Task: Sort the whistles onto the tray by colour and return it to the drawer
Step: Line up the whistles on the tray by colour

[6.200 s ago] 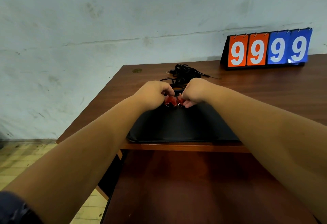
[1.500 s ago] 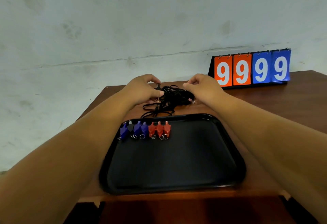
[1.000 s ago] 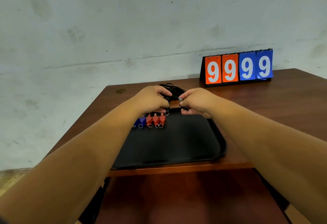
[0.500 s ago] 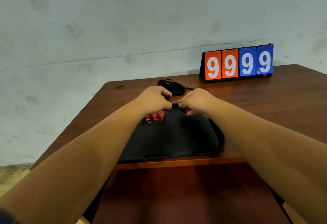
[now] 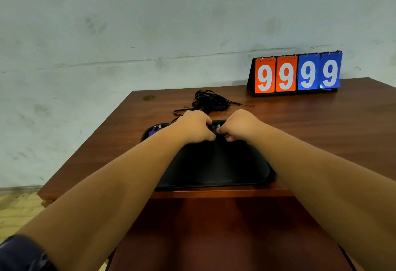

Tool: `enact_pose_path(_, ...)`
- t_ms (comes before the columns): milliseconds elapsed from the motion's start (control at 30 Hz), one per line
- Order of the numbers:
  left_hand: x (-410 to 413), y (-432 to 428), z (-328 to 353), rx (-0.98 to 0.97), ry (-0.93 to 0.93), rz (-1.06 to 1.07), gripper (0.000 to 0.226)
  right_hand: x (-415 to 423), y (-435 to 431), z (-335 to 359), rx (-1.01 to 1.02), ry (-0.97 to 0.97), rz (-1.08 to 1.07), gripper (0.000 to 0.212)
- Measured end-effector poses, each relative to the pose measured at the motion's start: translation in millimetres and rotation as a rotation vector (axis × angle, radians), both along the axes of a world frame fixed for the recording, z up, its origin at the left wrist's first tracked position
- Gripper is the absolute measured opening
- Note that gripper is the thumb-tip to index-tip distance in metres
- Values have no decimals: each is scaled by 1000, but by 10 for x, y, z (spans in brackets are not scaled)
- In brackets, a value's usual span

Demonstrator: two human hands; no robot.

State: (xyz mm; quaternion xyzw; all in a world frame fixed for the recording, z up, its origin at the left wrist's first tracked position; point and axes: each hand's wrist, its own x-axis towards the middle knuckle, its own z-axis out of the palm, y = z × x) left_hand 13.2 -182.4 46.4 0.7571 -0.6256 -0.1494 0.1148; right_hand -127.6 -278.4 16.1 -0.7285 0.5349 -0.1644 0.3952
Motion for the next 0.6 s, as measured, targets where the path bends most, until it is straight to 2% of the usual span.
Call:
enact_pose_path(167, 21, -27, -24, 34, -94, 28, 73, 8, -26, -2, -16, -11, 6, 31)
enact_pose_path(300, 88, -60, -18, -4, -60, 39, 48, 37, -55, 15, 35, 3, -1, 28)
enact_pose_path(333, 109, -65, -11, -20, -54, 34, 50, 41, -59, 13, 42, 4, -1, 27)
enact_pose_path(433, 202, -76, 53, -75, -45, -2, 38, 36, -50, 16, 44, -5, 5, 24)
enact_pose_path(600, 276, -58, 86, -58, -26, -75, 35, 24, 11, 46, 15, 58, 21, 26)
